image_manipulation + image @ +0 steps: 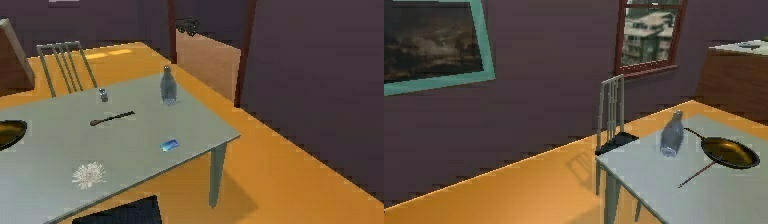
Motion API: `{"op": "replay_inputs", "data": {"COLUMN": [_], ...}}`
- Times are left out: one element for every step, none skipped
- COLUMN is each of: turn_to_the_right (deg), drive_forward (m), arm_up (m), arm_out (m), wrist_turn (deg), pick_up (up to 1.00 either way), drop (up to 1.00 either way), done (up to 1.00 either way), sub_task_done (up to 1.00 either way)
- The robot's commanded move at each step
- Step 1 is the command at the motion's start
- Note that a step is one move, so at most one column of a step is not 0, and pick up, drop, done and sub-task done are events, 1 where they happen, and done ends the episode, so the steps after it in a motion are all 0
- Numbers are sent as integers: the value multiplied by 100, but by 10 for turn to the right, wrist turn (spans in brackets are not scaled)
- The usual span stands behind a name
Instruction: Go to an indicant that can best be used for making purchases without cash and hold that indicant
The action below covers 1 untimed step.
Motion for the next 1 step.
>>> {"op": "replay_inputs", "data": {"turn_to_the_right": [-30], "drive_forward": [0], "arm_up": [0], "arm_out": [0], "wrist_turn": [0], "pick_up": [0], "drop": [0], "done": [0], "sub_task_done": [0]}}
